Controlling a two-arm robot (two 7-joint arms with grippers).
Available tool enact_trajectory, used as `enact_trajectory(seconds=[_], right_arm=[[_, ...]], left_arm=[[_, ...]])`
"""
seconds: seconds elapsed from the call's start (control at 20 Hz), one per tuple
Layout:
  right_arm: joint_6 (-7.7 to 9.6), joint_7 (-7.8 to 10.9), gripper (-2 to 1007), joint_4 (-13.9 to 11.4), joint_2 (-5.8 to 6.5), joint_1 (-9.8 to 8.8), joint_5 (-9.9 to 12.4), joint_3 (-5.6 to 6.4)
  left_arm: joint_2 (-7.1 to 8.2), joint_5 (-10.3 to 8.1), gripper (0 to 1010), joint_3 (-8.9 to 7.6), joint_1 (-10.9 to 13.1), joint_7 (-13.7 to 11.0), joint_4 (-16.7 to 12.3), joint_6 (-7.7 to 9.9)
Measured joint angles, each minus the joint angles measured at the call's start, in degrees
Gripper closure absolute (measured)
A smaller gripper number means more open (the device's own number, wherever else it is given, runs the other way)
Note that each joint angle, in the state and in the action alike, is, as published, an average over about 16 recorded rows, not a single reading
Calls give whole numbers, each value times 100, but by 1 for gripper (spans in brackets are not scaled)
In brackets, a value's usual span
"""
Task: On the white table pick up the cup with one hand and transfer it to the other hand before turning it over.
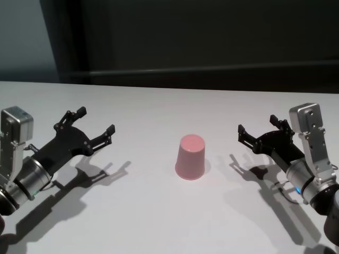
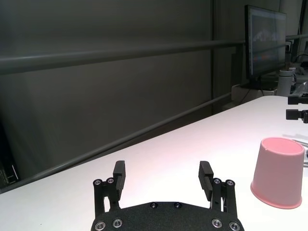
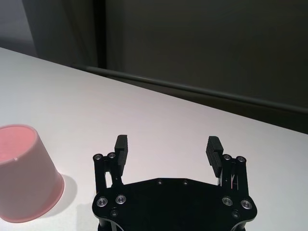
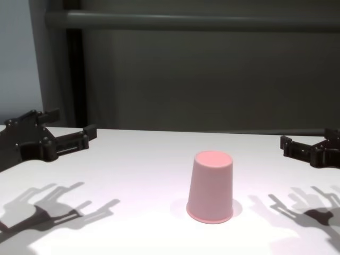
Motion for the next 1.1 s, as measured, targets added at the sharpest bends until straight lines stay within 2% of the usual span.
enact_trajectory(seconds=[1.1], right_arm=[[0,3,3,-14,9,9,7,-12]], left_arm=[[0,0,9,0,0,0,0,0]])
